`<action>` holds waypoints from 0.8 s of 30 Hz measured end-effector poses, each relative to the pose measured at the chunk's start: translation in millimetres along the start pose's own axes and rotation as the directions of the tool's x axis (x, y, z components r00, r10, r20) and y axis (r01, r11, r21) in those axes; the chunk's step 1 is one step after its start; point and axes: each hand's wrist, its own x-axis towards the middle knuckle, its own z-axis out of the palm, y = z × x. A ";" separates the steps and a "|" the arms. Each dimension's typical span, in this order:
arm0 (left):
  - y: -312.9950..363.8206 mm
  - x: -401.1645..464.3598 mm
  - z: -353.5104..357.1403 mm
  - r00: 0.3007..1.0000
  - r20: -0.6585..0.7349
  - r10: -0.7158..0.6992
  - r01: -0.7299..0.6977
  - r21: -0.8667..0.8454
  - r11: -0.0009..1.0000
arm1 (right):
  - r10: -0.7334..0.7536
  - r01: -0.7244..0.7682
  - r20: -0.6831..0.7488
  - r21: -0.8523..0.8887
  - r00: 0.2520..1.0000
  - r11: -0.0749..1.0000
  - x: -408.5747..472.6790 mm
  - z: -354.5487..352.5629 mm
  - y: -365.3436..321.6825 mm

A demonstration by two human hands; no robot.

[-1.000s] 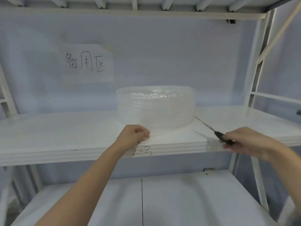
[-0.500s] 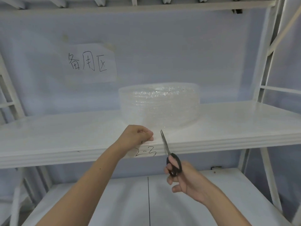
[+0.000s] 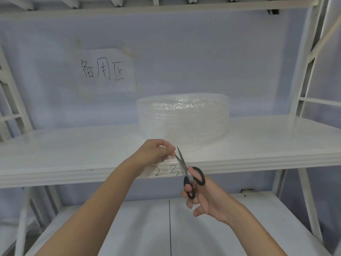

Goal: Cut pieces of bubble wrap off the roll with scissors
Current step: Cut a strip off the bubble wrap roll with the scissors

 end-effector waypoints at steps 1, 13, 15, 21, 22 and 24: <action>0.4 -0.6 -1.1 1.000 0.014 -0.002 0.002 0.004 1.000 | -0.008 0.008 0.003 -0.002 1.000 1.000 3.8 1.2 -2.7; -2.0 1.0 0.8 1.000 0.003 0.021 -0.021 0.020 1.000 | -0.164 0.163 0.020 0.031 0.986 0.986 22.2 -1.2 -5.4; -2.3 1.0 0.7 1.000 0.007 0.021 -0.021 0.004 1.000 | -0.201 0.200 0.023 0.034 0.979 0.979 23.6 -2.5 -2.4; -1.5 -0.9 -0.3 0.999 0.040 0.033 -0.032 -0.003 0.999 | -0.243 0.240 0.039 0.067 0.969 0.968 26.8 -4.1 8.1; -1.3 -1.7 -0.8 0.998 0.048 0.028 -0.027 -0.007 1.000 | -0.238 0.234 0.048 0.082 0.970 0.969 27.2 -4.0 9.1; -1.1 -2.8 -2.2 0.998 0.064 0.011 -0.012 0.012 1.000 | -0.226 0.219 0.074 0.097 0.971 0.971 27.4 -3.2 9.3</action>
